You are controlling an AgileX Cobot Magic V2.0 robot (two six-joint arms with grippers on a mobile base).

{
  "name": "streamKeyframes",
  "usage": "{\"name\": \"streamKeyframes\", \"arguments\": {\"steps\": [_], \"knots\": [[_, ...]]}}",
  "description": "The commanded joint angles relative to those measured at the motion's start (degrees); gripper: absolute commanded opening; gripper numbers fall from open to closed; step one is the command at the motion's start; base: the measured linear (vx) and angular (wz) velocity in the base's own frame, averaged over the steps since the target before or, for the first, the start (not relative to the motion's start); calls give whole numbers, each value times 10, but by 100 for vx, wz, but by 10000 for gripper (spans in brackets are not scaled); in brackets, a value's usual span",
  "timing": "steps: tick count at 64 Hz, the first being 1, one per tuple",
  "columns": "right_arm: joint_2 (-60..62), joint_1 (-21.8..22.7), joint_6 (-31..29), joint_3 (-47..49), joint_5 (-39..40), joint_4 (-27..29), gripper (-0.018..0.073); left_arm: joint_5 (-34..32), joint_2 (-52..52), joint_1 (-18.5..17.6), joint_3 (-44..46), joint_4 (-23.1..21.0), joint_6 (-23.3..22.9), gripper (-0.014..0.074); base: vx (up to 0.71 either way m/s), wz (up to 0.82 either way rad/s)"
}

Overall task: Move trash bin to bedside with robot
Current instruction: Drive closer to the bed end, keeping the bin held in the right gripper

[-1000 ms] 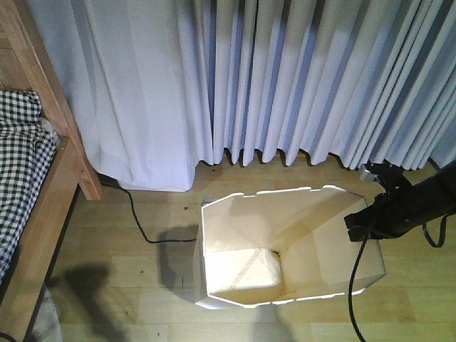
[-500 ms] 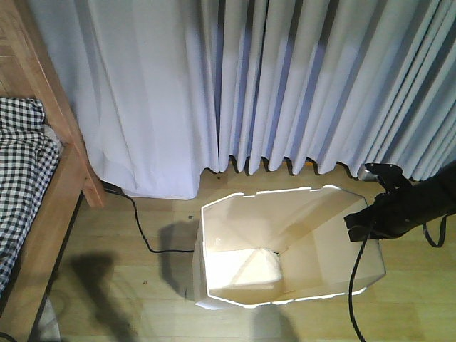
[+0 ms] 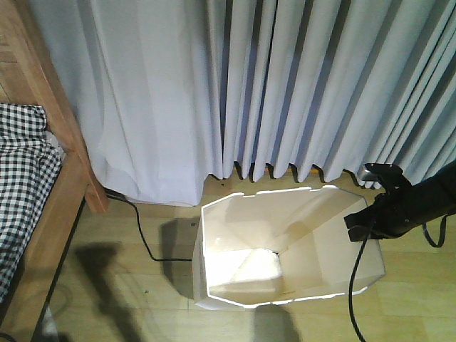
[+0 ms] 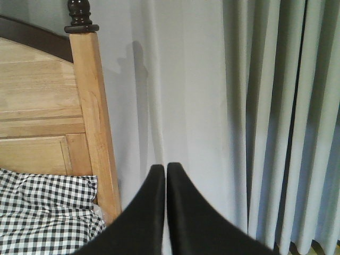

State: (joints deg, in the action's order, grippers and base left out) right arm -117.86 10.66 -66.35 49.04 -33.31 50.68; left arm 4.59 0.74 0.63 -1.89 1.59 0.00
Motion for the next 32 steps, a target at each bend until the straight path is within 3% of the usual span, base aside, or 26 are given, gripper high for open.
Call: {"name": "streamKeyframes", "arguments": {"steps": [1, 32], "knots": [[37, 2, 2, 12, -81, 56, -3, -43, 8, -4, -7, -5, -8, -6, 6, -1], [37, 2, 2, 12, -81, 56, -3, -43, 8, -4, -7, -5, -8, -6, 7, -1]]}}
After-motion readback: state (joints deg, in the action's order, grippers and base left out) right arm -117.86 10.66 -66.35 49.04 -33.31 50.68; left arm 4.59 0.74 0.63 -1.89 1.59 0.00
